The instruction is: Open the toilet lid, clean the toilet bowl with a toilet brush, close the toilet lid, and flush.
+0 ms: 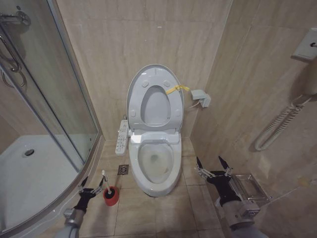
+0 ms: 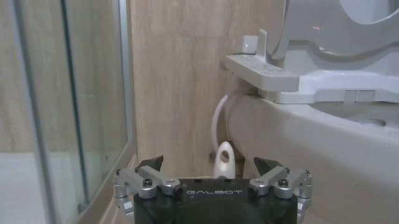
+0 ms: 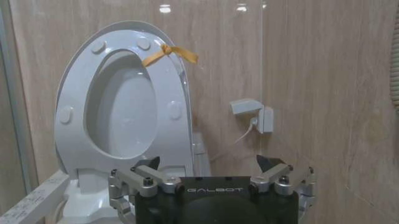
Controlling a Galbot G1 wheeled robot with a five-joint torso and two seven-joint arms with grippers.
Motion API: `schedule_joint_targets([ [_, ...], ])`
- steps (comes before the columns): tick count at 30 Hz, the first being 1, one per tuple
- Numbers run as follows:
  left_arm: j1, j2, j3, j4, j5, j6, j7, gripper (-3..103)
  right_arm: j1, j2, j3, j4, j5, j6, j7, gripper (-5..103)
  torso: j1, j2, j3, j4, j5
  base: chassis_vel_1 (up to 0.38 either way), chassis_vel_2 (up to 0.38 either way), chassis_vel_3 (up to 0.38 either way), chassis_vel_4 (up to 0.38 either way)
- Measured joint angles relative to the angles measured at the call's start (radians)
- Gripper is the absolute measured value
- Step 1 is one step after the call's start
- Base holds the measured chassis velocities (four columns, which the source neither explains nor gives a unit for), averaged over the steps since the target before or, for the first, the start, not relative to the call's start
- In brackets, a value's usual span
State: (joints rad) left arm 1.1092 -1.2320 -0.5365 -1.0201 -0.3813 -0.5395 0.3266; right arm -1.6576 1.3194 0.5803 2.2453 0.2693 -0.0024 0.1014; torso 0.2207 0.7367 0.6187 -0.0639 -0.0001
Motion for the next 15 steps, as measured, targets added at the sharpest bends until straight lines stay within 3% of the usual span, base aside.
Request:
schedule_joint_targets([
  [15, -0.193, -0.017, 0.069, 0.217, 0.034, -0.040, 0.019, 97, 0.000, 0.000, 0.000, 0.000, 0.000, 0.000, 0.000, 100, 0.000, 0.000, 0.000, -0.0002, 0.0001, 0.000, 0.000, 0.000, 0.000],
])
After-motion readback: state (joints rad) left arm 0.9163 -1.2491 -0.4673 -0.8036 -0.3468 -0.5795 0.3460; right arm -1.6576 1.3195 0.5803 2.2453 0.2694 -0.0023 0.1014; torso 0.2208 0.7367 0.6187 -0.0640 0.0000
